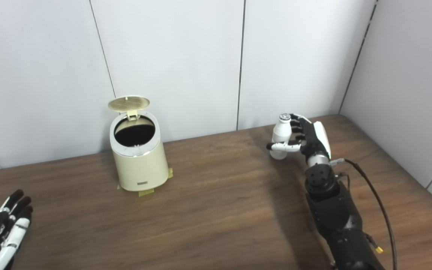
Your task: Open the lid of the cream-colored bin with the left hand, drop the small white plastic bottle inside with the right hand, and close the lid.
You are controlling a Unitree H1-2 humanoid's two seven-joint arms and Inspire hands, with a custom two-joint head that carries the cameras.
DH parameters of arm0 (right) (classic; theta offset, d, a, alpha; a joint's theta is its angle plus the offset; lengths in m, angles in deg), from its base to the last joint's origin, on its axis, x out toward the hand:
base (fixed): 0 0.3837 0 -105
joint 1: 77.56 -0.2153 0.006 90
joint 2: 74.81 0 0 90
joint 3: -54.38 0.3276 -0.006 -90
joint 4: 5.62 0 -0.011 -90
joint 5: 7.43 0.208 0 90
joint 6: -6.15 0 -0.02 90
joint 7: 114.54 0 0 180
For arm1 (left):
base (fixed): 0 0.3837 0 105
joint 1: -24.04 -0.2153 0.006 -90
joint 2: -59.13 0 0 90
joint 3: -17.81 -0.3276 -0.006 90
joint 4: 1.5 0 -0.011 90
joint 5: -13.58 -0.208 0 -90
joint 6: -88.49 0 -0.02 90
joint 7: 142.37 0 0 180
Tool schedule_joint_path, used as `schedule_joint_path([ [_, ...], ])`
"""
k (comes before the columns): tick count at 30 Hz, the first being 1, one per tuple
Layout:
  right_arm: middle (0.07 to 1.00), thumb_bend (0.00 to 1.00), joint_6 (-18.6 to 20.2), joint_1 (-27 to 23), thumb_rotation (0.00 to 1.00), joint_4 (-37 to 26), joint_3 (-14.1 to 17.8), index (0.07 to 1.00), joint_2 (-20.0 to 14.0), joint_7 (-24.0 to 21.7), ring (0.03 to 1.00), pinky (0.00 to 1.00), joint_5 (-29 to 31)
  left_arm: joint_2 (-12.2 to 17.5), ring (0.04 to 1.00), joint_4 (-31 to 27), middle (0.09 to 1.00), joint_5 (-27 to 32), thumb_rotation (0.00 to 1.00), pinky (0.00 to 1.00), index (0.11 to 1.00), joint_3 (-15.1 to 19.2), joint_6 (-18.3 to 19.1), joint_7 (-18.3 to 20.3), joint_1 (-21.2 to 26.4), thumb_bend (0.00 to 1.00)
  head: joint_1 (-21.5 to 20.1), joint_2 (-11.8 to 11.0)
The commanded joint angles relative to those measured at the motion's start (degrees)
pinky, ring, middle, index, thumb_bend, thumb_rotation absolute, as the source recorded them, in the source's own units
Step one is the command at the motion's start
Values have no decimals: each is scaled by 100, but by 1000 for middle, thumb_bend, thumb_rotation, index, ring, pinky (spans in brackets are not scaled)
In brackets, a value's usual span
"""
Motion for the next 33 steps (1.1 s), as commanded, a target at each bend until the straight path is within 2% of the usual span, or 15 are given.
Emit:
schedule_joint_path([
  [1,756,863,-316,-218,14,-36,14,767,-218,147,705,640,-61,76,976,-163,966,72,451,1000,1000,43,-115,7,122,231,-2,6],
  [7,757,837,-317,-215,28,-23,47,768,-174,97,710,661,38,60,958,-221,957,59,438,1000,990,58,-98,-42,128,249,6,28],
  [11,745,823,-358,-225,20,25,53,746,-180,105,706,671,76,106,957,-261,954,-4,473,1000,989,29,-73,-32,108,260,0,45],
  [14,707,802,-338,-227,13,20,88,700,-152,246,657,610,34,90,961,-253,956,50,449,1000,994,40,-123,-19,96,258,0,45],
  [15,654,796,-368,-229,7,33,103,676,-142,310,606,547,23,89,958,-255,955,38,458,1000,992,36,-109,-27,96,258,0,45],
  [16,573,684,-385,-227,3,35,109,655,-138,353,559,494,19,91,959,-262,955,26,461,1000,992,33,-92,-33,96,259,-2,63],
  [17,523,615,-485,-250,1,143,114,642,-152,438,530,461,7,85,960,-268,955,33,463,1000,992,38,-81,-38,95,260,-2,63],
  [19,452,544,-613,-270,0,257,104,550,-173,554,447,378,-18,92,961,-276,957,30,458,1000,996,32,-67,-32,92,256,-2,63],
  [23,442,528,-676,-268,0,285,105,511,-169,648,415,357,7,71,957,-261,954,31,437,1000,994,33,-72,-48,85,260,-2,63],
  [33,429,524,-809,-293,0,336,58,523,-179,751,387,322,-24,60,975,-221,960,10,445,1000,995,-9,-141,-31,17,259,-32,73],
])
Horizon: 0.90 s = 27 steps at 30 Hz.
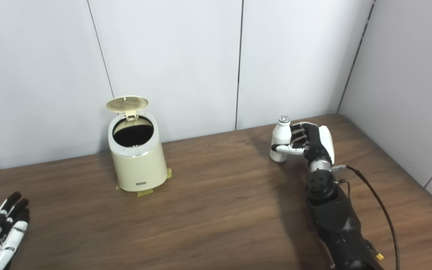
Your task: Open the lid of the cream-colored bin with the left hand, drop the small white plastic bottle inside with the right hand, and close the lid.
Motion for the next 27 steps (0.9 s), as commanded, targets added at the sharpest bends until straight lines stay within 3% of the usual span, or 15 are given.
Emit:
schedule_joint_path([
  [1,429,525,-314,-270,0,-95,13,523,-187,102,387,322,-51,37,975,-174,961,-10,445,1000,995,-4,-151,-27,70,261,-5,3],
  [6,428,524,-549,-187,0,-318,-17,522,-178,68,379,317,-56,20,972,-174,963,-72,474,1000,999,-46,-185,-39,26,262,88,-4],
  [10,443,527,-633,-44,0,-887,-95,514,-111,40,384,323,-142,-44,967,-193,961,-66,477,1000,996,-66,-190,-60,6,272,134,-18],
  [16,482,516,-217,159,0,-2063,-208,535,186,-131,382,338,-226,-276,959,-65,946,-178,467,1000,994,-37,-293,-257,14,293,277,-64],
  [19,490,515,-234,193,0,-2494,-287,535,341,-228,385,343,-268,-414,954,26,943,-100,482,1000,999,6,-427,-315,0,298,420,-95],
  [21,491,516,-229,199,0,-2788,-384,525,419,-326,391,344,-345,-475,954,40,944,-127,503,996,1000,-2,-449,-329,-29,311,518,-103],
  [25,485,517,394,140,0,-3593,-695,528,655,-601,393,341,-704,-545,955,114,942,-230,541,998,1000,-73,-576,-327,-137,340,710,-125],
  [27,481,515,364,68,0,-3798,-873,539,722,-747,385,326,-765,-600,950,182,939,-230,535,1000,998,-103,-710,-334,-191,345,801,-130],
])
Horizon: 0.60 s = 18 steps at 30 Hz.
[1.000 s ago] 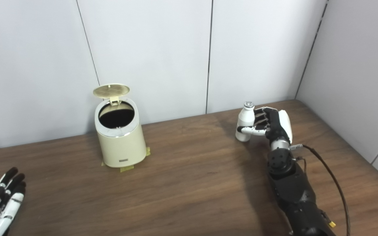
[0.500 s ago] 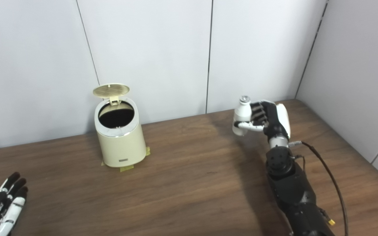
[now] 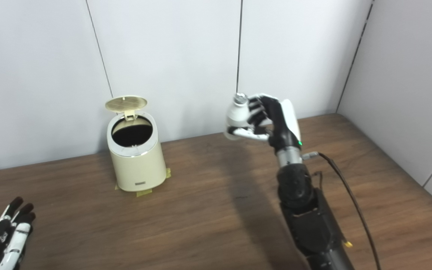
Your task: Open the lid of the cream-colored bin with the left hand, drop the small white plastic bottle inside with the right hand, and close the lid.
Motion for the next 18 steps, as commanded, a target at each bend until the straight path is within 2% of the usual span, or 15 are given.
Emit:
schedule_joint_path([
  [1,478,514,-103,-355,0,-254,-96,543,37,-151,381,318,-64,-91,948,16,937,15,531,1000,997,-34,-349,-34,-47,340,65,-8],
  [8,467,512,-301,-591,0,-279,-282,551,432,-266,375,314,-55,-218,931,340,919,-97,506,954,970,-170,-752,-144,-176,418,600,-42],
  [18,464,511,-929,-1181,0,397,-653,554,927,-144,369,294,-234,-371,908,561,895,-445,538,920,942,-448,-956,-351,-234,449,1164,-109],
])
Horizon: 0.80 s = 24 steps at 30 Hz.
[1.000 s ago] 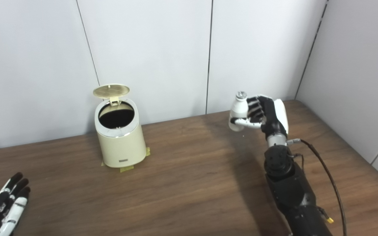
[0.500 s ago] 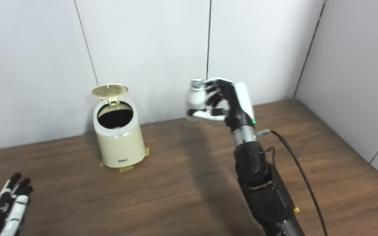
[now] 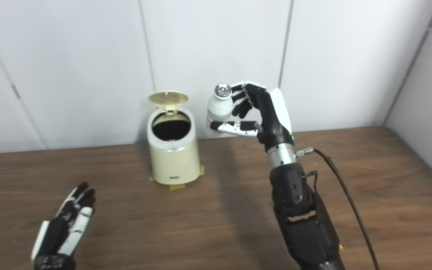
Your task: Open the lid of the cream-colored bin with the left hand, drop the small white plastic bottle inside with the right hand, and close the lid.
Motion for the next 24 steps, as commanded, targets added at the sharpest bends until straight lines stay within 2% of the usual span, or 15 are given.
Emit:
schedule_joint_path([
  [1,466,511,-289,-465,0,69,-39,552,131,141,371,292,-133,-161,908,-53,894,-83,540,921,940,-54,-213,-73,-102,457,67,-10],
  [11,473,514,-708,-978,0,916,-44,537,501,382,371,292,-127,-217,899,136,888,-267,588,892,930,-252,-448,-185,-172,535,326,-64],
  [24,477,513,-1434,-1311,0,2186,-23,537,658,699,372,286,-2,-331,881,5,880,-353,583,856,923,-459,-435,-318,-281,542,532,-35],
])
